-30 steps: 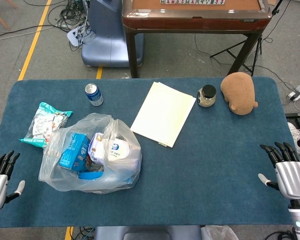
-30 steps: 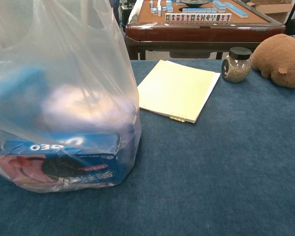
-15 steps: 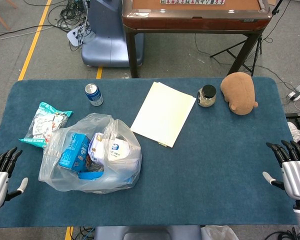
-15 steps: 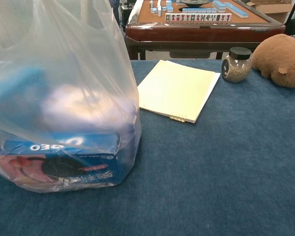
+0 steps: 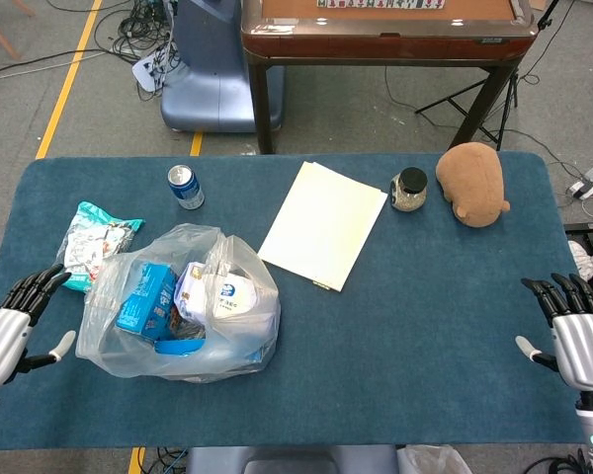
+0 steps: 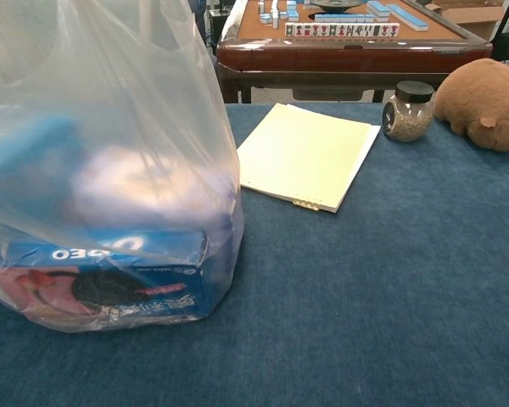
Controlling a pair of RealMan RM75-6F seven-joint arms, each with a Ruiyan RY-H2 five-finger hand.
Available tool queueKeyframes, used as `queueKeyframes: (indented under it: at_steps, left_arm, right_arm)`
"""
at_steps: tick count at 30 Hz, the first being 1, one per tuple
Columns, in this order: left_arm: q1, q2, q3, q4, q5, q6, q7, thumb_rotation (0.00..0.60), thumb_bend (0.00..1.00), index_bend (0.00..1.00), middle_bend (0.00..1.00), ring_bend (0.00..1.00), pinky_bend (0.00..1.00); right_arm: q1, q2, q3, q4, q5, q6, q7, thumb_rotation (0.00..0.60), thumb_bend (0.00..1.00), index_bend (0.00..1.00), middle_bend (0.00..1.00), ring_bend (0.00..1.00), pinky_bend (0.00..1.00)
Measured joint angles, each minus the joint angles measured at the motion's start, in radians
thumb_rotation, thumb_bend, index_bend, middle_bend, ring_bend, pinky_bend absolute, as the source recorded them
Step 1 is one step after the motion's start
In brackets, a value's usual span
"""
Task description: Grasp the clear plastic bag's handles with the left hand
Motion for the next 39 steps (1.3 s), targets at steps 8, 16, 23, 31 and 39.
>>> queueKeyframes:
  at_steps: [8,16,23,31,39]
  left_arm:
    - [0.023,0.02,0.021,-0.009,0.031,0.053,-0.04,0.6,0.33,0.11,0.04,0.04,0.05]
    - [0.043,0.017,0.054,0.03,0.126,0.134,-0.13,0.6,0.32,0.14,0.05,0.05,0.05]
    - [0.033,0.012,0.08,0.037,0.181,0.144,-0.182,0.6,0.32,0.15,0.06,0.05,0.05]
    - [-0.033,0.02,0.084,0.023,0.224,0.102,-0.21,0.6,0.32,0.15,0.06,0.04,0.04]
    - [-0.075,0.044,0.089,0.0,0.247,0.083,-0.25,0.508,0.31,0.14,0.06,0.03,0.0]
  right_arm:
    - [0.01,0.001,0.003,-0.018,-0.008,-0.008,-0.02,0.6,0.12,0.21,0.24,0.13,0.12]
    - [0.02,-0.003,0.001,-0.03,-0.019,-0.017,-0.034,0.6,0.12,0.21,0.24,0.13,0.12]
    - [0.02,-0.004,-0.001,-0.032,-0.02,-0.017,-0.038,0.6,0.12,0.21,0.24,0.13,0.12]
    - [0.012,0.0,-0.004,-0.031,-0.018,-0.008,-0.03,0.6,0.12,0.21,0.24,0.13,0.12]
    - [0.011,0.0,-0.005,-0.031,-0.014,-0.009,-0.03,0.6,0.12,0.21,0.24,0.13,0.12]
